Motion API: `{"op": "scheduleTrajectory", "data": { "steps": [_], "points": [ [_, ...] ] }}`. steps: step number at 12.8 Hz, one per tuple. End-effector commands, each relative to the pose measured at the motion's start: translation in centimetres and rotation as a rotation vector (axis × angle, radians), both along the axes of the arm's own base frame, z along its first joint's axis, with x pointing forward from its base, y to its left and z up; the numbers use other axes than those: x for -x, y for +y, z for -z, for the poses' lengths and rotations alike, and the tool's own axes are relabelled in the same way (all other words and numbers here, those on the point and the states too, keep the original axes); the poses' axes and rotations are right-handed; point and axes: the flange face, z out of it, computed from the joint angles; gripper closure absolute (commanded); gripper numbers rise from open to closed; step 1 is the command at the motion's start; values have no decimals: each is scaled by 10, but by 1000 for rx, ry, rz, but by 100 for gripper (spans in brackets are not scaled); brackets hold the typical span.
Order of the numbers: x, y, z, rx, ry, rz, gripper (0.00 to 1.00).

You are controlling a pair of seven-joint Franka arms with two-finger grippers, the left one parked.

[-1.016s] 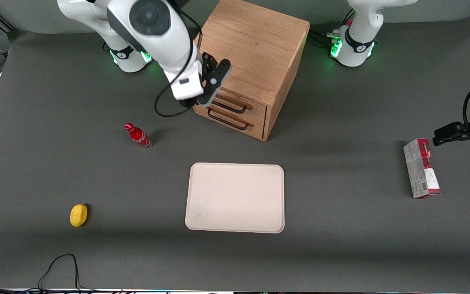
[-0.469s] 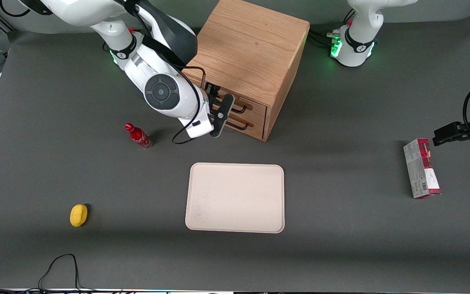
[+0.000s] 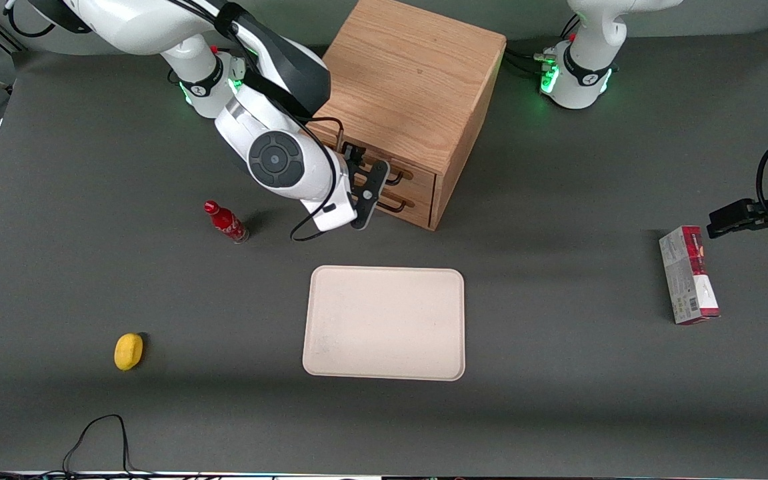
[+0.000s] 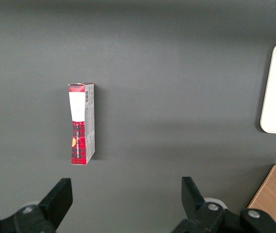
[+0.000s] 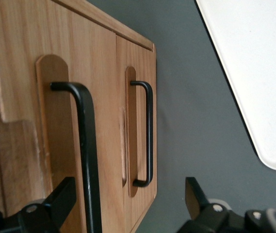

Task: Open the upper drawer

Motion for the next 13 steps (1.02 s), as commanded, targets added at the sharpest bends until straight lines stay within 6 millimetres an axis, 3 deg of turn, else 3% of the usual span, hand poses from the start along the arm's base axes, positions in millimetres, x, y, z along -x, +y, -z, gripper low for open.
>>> {"op": "scheduleTrajectory", "data": {
  "steps": [1, 4, 7, 10, 13],
  "points": [
    [-2, 6, 11, 13, -36, -30, 0],
    [-8, 2, 15, 25, -54, -40, 0],
    [-33, -7, 15, 31, -93, -28, 0],
    [-82, -37, 15, 26, -133, 32, 0],
    [-121, -80, 13, 30, -184, 25, 0]
  ]
}}
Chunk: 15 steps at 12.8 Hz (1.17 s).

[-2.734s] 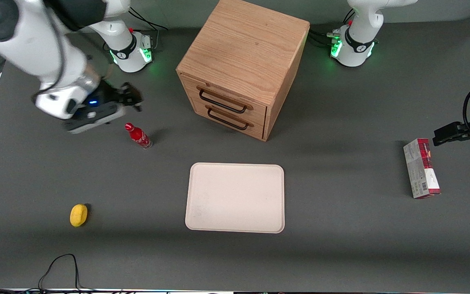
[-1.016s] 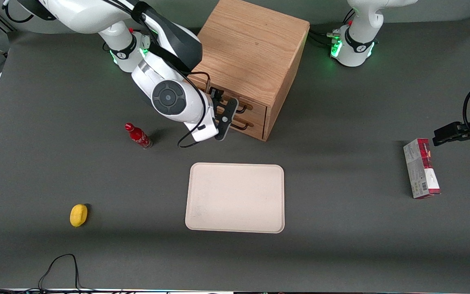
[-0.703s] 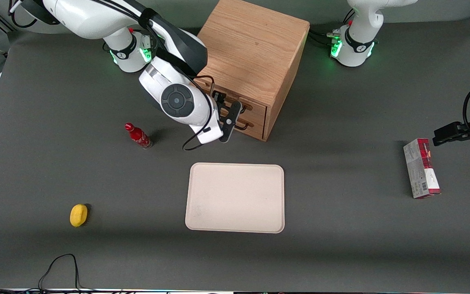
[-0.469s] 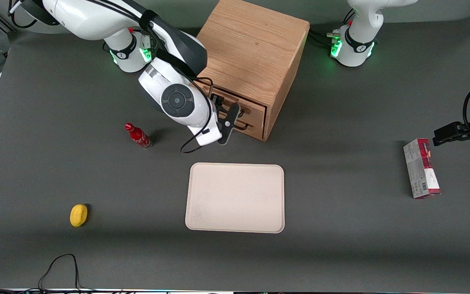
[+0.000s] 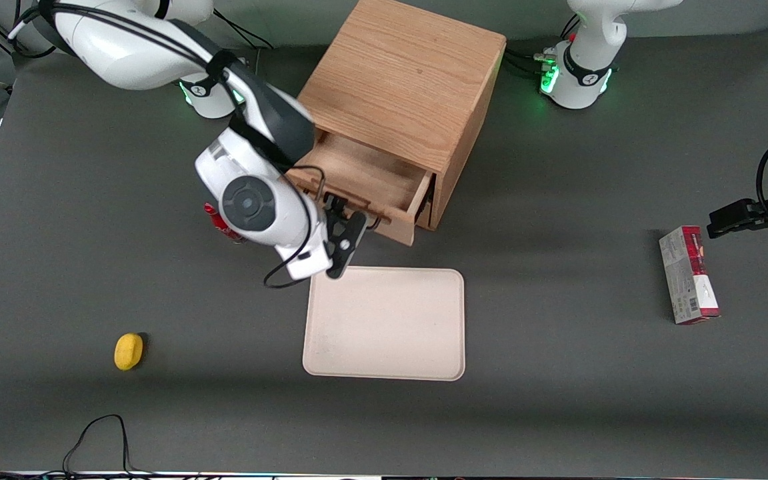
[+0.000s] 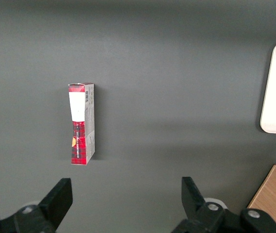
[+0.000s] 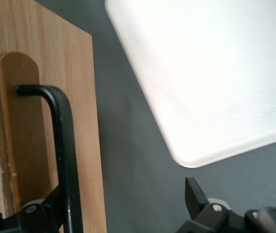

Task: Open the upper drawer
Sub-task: 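Pull the upper drawer outward from the cabinet with the right gripper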

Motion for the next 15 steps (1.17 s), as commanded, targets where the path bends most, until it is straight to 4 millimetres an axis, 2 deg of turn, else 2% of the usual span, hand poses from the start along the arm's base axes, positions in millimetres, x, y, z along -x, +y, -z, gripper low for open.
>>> {"op": "scheduleTrajectory", "data": {
  "steps": [1, 2, 5, 7, 8, 11, 12, 14, 15],
  "points": [
    [-37, -30, -3, 2, -48, -8, 0],
    [-48, -40, -6, 0, -64, 2, 0],
    [-61, -54, -12, 0, -92, 30, 0],
    [-64, -56, -13, -4, -97, 35, 0],
    [-63, -57, -23, 3, -108, 41, 0],
    [-67, -81, -71, 33, -193, 81, 0],
    [-62, -85, -98, 30, -229, 102, 0],
    [-61, -129, -127, 67, -215, 248, 0],
    [-60, -145, -151, 29, -226, 313, 0]
  ]
}}
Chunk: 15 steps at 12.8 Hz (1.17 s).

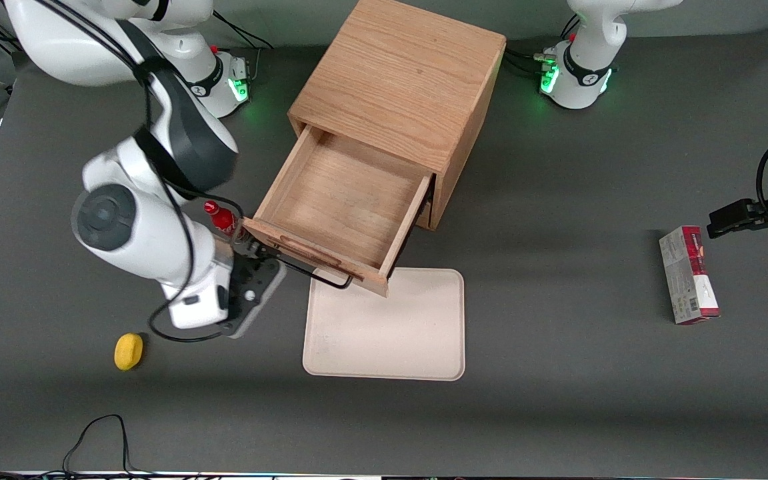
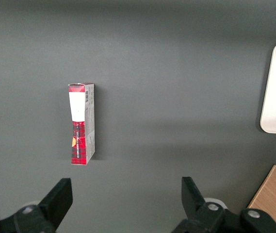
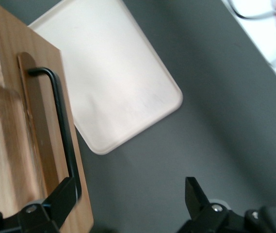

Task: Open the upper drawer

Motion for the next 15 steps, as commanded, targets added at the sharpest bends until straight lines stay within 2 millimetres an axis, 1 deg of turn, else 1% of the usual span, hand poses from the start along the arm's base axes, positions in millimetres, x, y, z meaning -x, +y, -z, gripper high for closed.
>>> {"op": "scheduleTrajectory", "data": {
  "steps": [1, 2, 3, 4, 5, 6, 7, 8, 10, 11, 12, 15],
  "points": [
    [9, -59, -58, -34, -19, 198, 0],
    [18, -87, -61, 5, 18, 256, 0],
    [32, -109, -67, 39, 38, 291, 0],
    [45, -143, -68, 69, 53, 357, 0],
    [62, -169, -69, 67, 76, 456, 0],
    [81, -194, -71, 47, 110, 600, 0],
    [102, -210, -74, 45, 126, 694, 0],
    [122, -215, -78, 59, 136, 762, 0],
    [150, -221, -83, 70, 157, 967, 0],
    [161, -226, -87, 75, 148, 986, 0],
    [163, -227, -91, 87, 132, 987, 0],
    [160, -229, -91, 98, 121, 986, 0]
  ]
}}
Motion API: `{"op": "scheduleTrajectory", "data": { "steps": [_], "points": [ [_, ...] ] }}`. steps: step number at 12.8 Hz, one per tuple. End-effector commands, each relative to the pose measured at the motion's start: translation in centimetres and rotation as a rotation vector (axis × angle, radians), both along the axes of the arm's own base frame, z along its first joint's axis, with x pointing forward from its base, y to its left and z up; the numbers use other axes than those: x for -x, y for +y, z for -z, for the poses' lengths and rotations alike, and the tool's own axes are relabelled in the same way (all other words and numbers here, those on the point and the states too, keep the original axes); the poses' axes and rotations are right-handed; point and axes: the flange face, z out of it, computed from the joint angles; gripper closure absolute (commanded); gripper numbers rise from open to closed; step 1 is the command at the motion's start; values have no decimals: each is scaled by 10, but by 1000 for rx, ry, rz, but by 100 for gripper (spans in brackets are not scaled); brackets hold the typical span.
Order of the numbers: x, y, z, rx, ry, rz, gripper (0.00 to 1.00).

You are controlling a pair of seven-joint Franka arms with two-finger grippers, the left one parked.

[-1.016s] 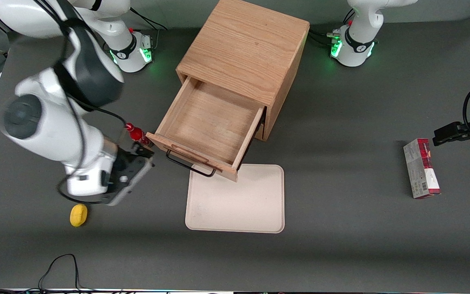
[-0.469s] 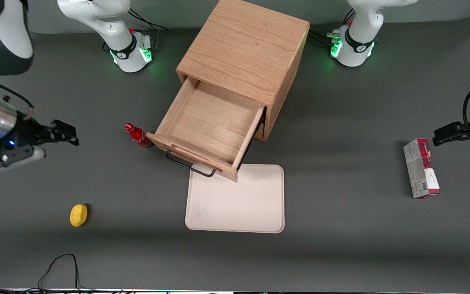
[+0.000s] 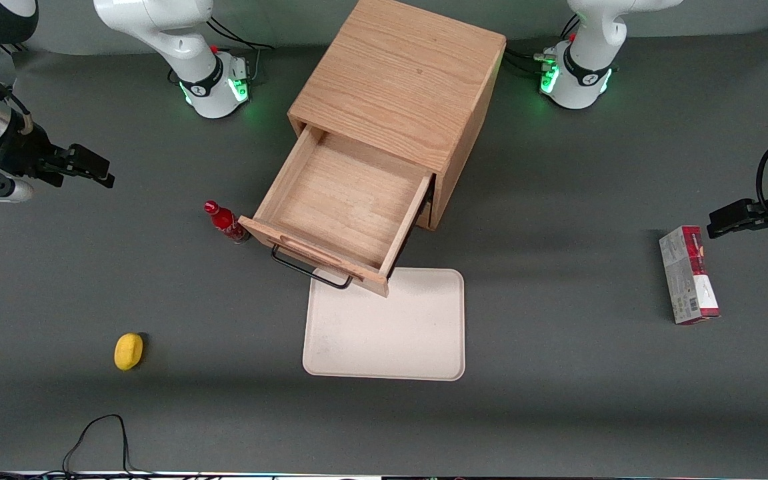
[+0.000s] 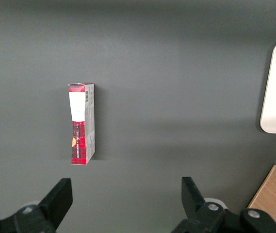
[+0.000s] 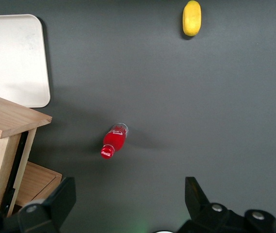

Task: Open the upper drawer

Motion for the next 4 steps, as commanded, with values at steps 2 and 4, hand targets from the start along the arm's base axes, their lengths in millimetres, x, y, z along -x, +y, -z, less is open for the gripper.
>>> {"op": "scheduleTrajectory", "data": {
  "steps": [2, 4],
  "points": [
    [6, 0, -3, 18, -12, 23, 0],
    [4, -1, -8, 18, -24, 26, 0]
  ]
}}
